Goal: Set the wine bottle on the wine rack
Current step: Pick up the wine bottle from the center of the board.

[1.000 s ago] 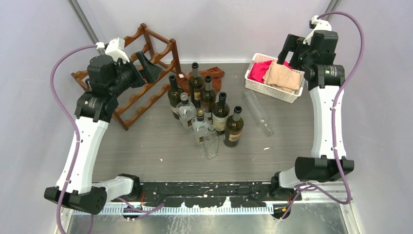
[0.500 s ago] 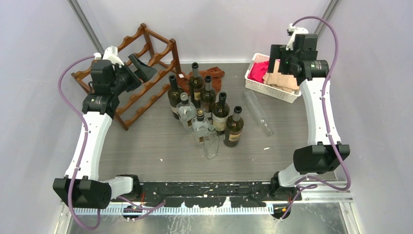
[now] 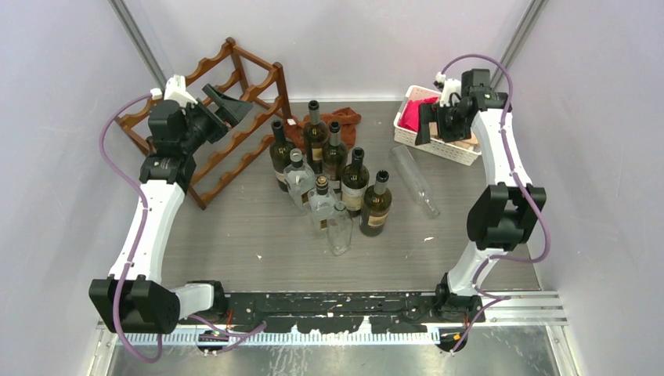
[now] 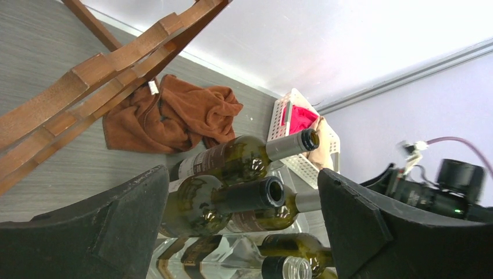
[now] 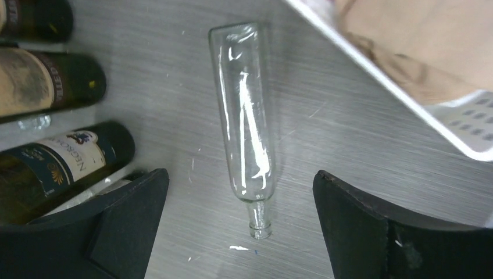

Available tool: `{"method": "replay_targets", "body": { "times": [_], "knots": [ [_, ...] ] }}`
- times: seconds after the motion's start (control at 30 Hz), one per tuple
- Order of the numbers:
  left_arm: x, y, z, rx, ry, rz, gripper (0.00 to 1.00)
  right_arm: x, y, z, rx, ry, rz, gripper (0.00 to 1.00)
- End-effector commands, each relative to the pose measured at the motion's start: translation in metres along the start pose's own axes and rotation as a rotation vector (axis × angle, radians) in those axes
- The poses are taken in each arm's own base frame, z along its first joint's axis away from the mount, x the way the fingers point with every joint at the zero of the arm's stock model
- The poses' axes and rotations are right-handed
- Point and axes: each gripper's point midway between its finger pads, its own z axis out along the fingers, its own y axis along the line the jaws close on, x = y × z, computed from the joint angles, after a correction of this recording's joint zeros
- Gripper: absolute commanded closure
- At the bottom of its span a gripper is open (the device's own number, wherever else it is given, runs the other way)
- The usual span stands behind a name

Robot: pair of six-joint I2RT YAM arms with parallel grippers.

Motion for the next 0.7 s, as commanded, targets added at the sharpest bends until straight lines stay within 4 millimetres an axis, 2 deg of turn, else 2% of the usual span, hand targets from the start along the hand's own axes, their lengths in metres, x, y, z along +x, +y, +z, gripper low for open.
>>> {"method": "replay_targets", "body": {
  "times": [0.0, 0.23, 0.43, 0.53, 0.57, 0.67],
  "knots": [
    [-0.032, -0.027, -0.002, 0.105, -0.122, 0.015, 0.03, 0.028, 0.016, 0.026, -0.165, 0.092, -0.028, 0.0],
    [-0.042, -0.041, -0.003, 0.181, -0.166, 0.011, 0.04, 0.066, 0.001, 0.082, -0.141, 0.174, -0.081, 0.0],
    [-0.041, -0.05, 0.0, 0.224, -0.139, -0.004, 0.06, 0.078, -0.008, 0.117, -0.05, 0.206, -0.157, 0.03],
    [-0.039, -0.051, 0.001, 0.227, -0.125, -0.017, 0.06, 0.084, -0.018, 0.129, 0.0, 0.222, -0.159, 0.07],
    [-0.038, -0.05, 0.001, 0.227, -0.121, -0.022, 0.06, 0.086, -0.011, 0.135, 0.002, 0.231, -0.183, 0.1],
    [-0.035, -0.051, 0.002, 0.229, -0.112, -0.03, 0.06, 0.093, -0.011, 0.144, 0.026, 0.247, -0.206, 0.18]
  ]
}}
